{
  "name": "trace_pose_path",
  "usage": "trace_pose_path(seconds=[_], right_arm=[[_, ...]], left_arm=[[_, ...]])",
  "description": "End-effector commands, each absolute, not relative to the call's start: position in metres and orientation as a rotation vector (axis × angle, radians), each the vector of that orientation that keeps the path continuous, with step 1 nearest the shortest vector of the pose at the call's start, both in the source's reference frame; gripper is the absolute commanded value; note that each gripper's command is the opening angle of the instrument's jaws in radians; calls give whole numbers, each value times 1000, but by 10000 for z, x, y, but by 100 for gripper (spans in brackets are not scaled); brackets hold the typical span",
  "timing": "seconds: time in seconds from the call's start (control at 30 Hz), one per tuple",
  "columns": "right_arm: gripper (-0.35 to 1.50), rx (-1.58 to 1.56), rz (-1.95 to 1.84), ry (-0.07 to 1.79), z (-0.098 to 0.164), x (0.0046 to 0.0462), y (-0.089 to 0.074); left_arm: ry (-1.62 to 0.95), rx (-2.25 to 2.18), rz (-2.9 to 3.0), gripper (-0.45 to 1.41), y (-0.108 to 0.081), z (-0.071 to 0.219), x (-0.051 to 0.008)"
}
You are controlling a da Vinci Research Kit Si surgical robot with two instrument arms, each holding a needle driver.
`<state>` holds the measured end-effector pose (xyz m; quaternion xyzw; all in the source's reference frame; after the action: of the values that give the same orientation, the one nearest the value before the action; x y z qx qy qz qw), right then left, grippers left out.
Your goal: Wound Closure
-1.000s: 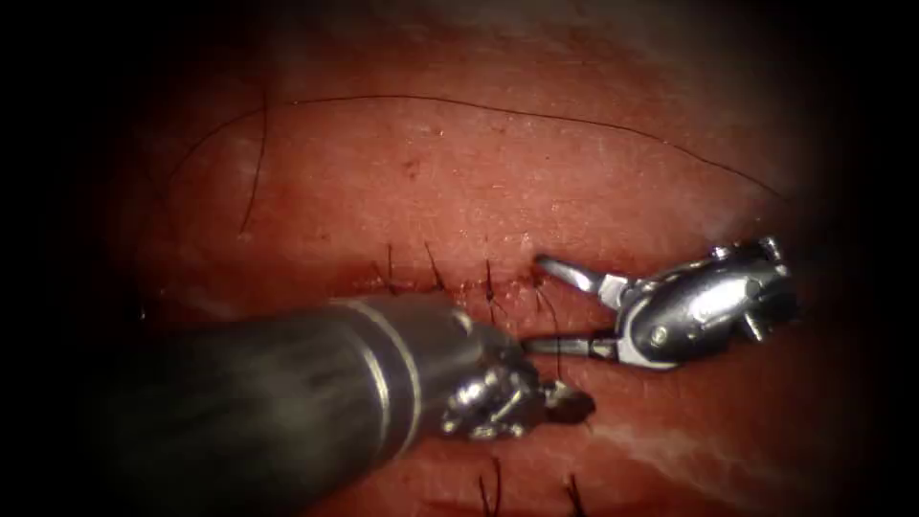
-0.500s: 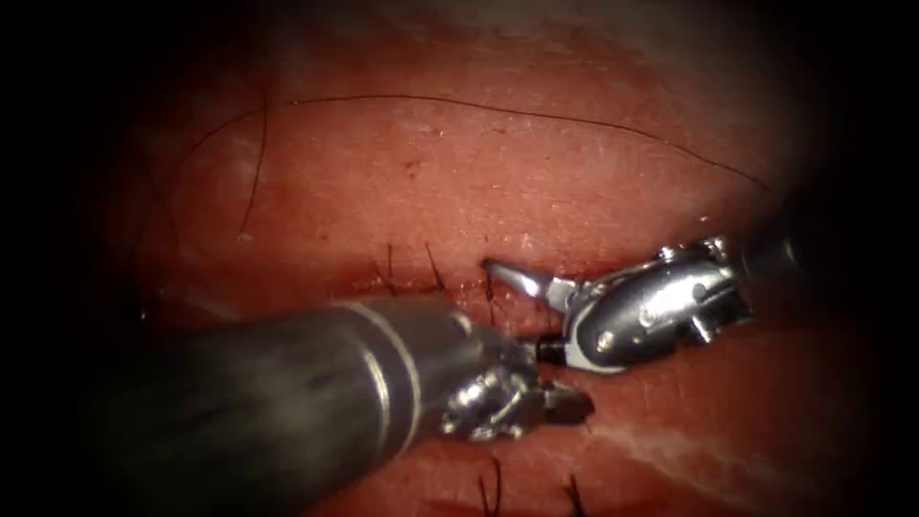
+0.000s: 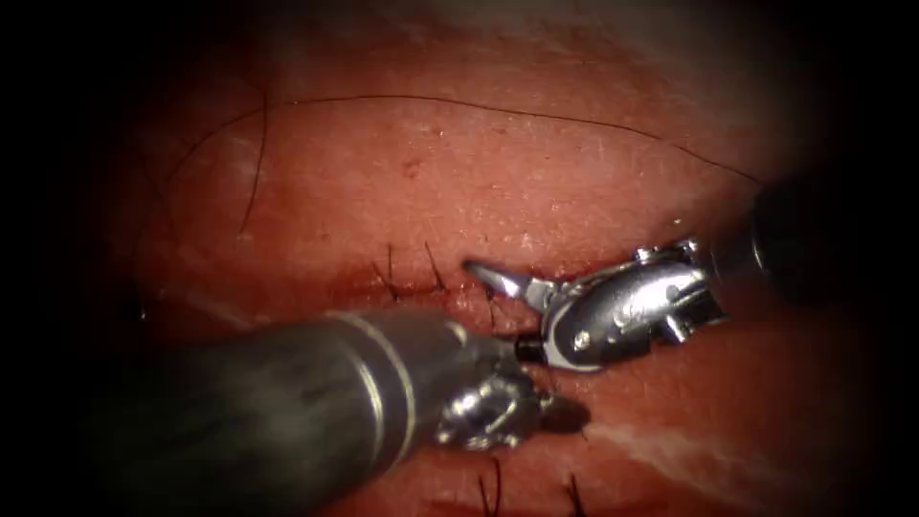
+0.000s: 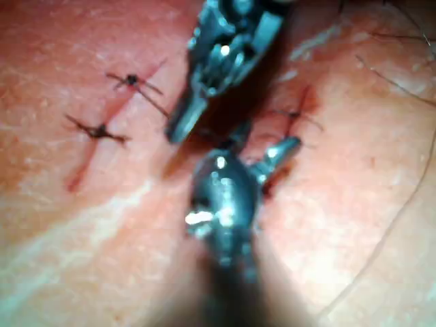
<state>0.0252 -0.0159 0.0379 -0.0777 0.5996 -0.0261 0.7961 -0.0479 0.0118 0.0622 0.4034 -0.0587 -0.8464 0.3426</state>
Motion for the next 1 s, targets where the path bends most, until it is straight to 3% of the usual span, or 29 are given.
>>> trace_pose_path(seconds=[0.03,0.1,0.13,0.4,0.43,0.5,0.53,0.6,1.0], right_arm=[[115,-156,-58,1285,384,254,-167],[7,-107,-90,1254,387,252,-165],[-35,-90,-103,1245,389,251,-164],[-35,-102,-115,1210,388,246,-162],[-27,-100,-116,1208,388,245,-162],[81,-120,-104,1222,385,243,-164],[108,-144,-96,1226,383,241,-166],[135,-172,-66,1229,378,237,-167],[136,-192,-16,1234,353,221,-174]], left_arm=[[-149,1052,-2200,-45,113,629,-486],[-149,1052,-2199,-45,113,629,-485],[-149,1052,-2199,-45,113,629,-485],[-141,1057,-2204,-45,107,623,-476],[-140,1058,-2202,-45,106,622,-473],[-140,1055,-2207,-45,104,621,-469],[-140,1052,-2213,-45,102,620,-465],[-135,1050,-2228,-45,99,618,-458],[-8,1110,-2513,-45,61,606,-360]])
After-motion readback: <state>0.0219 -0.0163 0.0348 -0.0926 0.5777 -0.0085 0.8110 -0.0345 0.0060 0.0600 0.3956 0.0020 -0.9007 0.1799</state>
